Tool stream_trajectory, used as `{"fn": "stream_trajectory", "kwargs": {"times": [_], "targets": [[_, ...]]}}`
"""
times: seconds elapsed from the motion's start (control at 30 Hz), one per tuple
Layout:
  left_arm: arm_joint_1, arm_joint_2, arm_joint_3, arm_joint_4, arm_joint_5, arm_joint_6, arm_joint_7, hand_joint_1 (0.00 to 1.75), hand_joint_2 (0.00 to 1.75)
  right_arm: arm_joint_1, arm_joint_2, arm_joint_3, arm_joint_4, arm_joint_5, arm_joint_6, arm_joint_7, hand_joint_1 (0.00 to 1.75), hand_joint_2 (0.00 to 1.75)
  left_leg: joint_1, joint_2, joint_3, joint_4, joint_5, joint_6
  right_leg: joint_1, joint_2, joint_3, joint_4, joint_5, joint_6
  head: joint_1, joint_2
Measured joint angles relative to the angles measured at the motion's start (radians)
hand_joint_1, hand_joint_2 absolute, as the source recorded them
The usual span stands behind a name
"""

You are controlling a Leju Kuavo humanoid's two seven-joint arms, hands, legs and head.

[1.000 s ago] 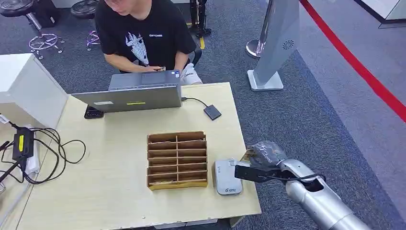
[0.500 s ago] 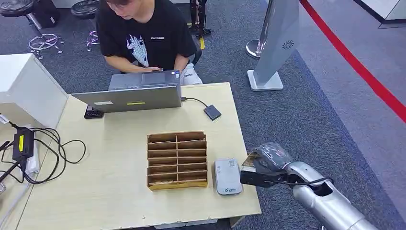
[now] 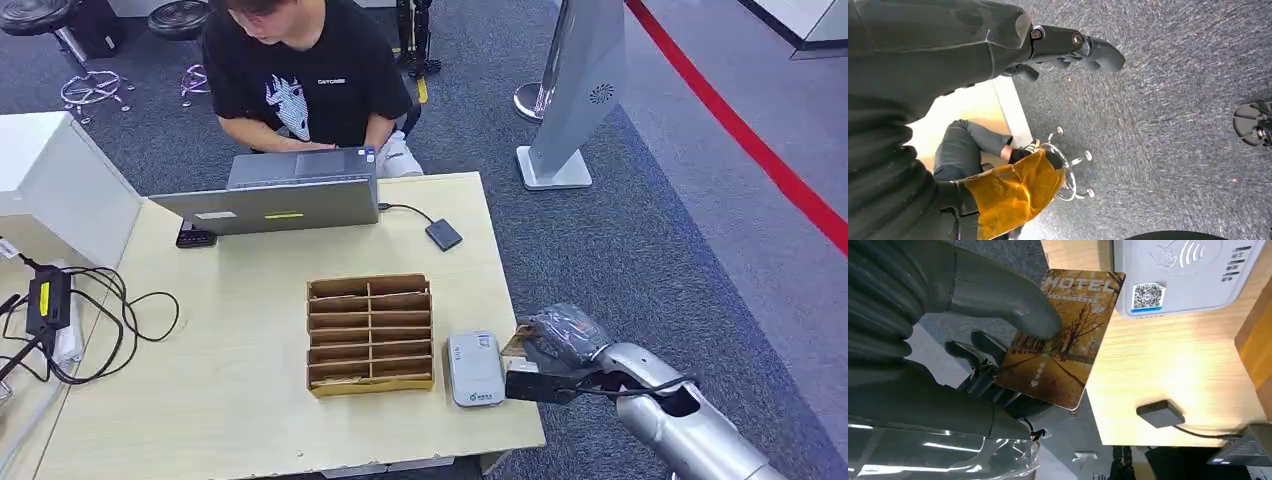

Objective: Pass the card to the sensor for recognition and then transmit it.

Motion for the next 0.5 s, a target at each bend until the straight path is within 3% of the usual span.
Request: {"fn": "stream_trajectory", "kwargs": {"times": [0.5], "targets": [[-0.001,0.0,0.0,0.0,-0.003,-0.002,0.0,0.0,1.75,-0.013,0.0,0.031,0.002,0.005,0.015,-0.011,1.75,1.75,0.0,0.0,0.0,0.0,0.0,0.0,0.0,0.0,0.0,0.0,0.0,0.0,0.0,0.0]]}}
